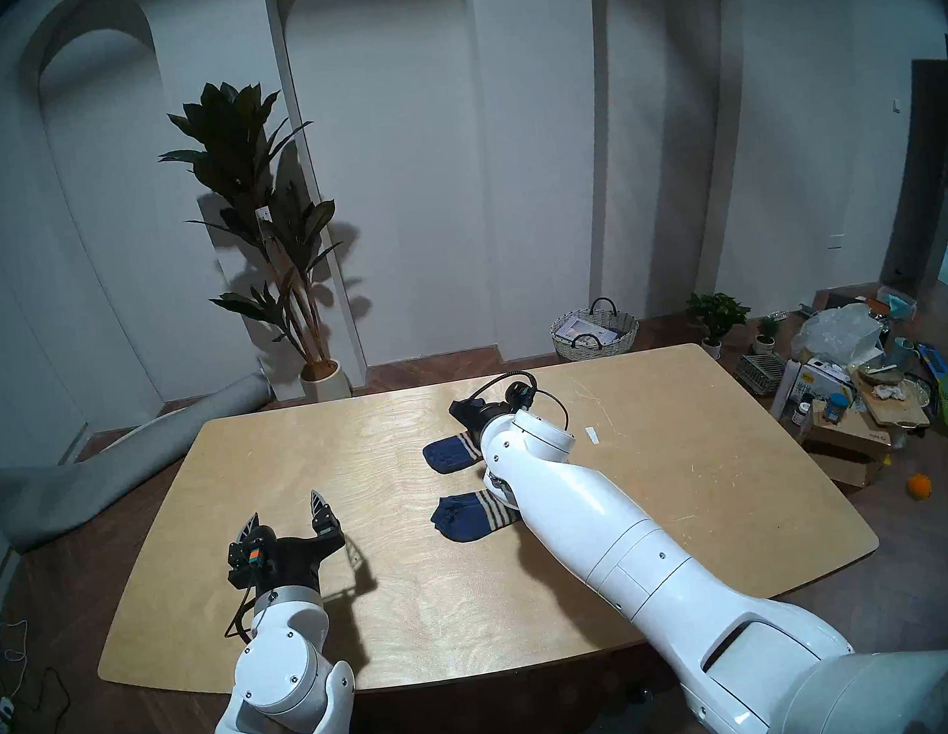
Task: Fold socks in half once and place them neatly on the table
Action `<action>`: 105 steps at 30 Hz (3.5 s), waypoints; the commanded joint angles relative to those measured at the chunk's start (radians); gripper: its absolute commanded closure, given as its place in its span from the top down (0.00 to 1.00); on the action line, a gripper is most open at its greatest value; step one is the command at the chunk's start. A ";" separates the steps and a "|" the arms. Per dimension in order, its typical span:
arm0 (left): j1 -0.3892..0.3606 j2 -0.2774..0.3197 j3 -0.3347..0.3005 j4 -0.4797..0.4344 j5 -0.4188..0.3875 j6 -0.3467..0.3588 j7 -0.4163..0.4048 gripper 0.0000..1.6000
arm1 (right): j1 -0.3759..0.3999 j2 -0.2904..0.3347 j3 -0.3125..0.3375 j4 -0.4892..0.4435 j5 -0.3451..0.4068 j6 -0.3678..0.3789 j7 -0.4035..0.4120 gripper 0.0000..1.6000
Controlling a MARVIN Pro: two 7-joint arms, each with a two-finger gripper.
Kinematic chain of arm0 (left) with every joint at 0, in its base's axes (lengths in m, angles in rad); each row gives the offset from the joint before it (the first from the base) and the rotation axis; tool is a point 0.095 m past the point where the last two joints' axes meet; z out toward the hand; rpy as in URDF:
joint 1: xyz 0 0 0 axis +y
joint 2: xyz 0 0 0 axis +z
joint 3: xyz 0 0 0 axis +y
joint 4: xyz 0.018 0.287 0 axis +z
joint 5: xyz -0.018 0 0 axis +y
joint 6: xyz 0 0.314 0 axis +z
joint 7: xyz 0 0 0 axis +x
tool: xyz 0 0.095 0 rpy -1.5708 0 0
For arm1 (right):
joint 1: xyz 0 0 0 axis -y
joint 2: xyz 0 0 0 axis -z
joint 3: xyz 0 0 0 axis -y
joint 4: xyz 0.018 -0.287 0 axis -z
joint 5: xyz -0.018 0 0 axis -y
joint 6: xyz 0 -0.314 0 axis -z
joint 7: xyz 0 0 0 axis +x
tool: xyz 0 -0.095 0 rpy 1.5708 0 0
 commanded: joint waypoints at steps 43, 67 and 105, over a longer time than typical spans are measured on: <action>0.137 0.117 0.135 -0.106 0.003 -0.242 0.365 1.00 | 0.205 0.239 -0.420 -0.039 -0.405 0.187 0.322 0.00; 0.092 0.155 0.185 -0.107 0.064 -0.210 0.372 1.00 | 0.147 0.292 -0.219 -0.248 -0.147 0.225 0.335 1.00; -0.144 0.203 0.289 -0.020 0.156 -0.028 0.225 1.00 | -0.065 0.634 0.323 -0.165 0.351 0.224 0.404 1.00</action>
